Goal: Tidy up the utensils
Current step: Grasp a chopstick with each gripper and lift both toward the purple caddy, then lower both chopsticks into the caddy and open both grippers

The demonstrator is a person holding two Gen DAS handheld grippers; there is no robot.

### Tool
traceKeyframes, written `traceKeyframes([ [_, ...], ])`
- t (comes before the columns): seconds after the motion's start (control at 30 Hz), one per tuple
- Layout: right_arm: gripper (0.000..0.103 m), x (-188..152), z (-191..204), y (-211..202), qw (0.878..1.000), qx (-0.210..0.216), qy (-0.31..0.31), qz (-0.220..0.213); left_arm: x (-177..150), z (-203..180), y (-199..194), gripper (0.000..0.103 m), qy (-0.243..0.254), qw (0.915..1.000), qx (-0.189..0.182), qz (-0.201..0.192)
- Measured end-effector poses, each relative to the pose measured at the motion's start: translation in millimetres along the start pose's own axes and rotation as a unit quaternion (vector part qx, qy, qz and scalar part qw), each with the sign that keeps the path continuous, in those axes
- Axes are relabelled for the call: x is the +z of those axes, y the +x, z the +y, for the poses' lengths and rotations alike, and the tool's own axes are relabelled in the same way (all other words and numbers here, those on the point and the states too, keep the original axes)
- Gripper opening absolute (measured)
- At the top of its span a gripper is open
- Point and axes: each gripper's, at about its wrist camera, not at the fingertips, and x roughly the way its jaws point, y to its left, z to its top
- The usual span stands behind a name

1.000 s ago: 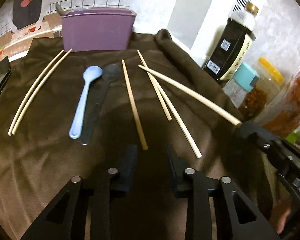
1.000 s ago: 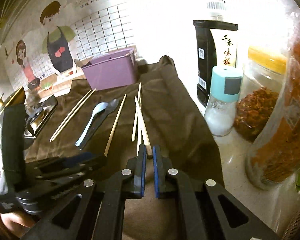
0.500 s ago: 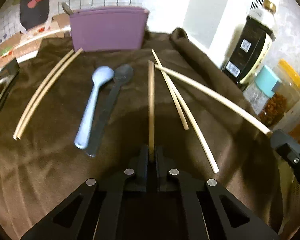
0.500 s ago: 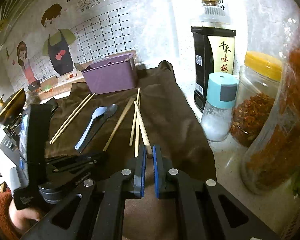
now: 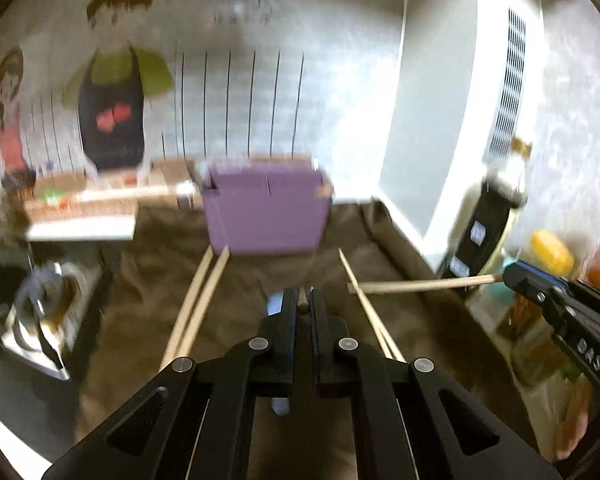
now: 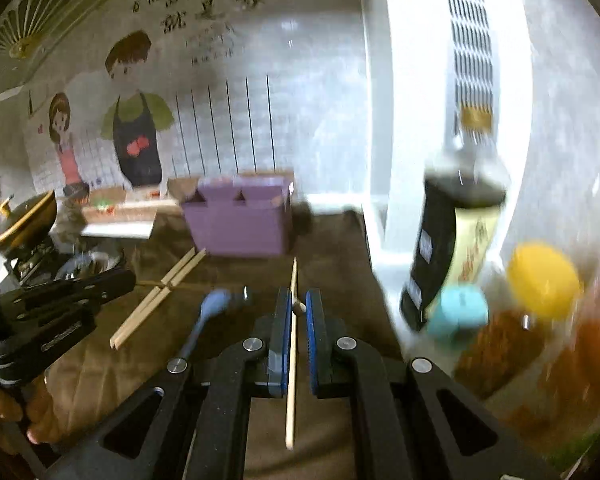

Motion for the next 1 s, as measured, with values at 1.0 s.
traceKeyframes([
  [1.0,0.007,280,58,67,0.997,0.031,-0.045,-0.063,261,87,36,0.006,0.018,0.9971,-0.054,-0.049],
])
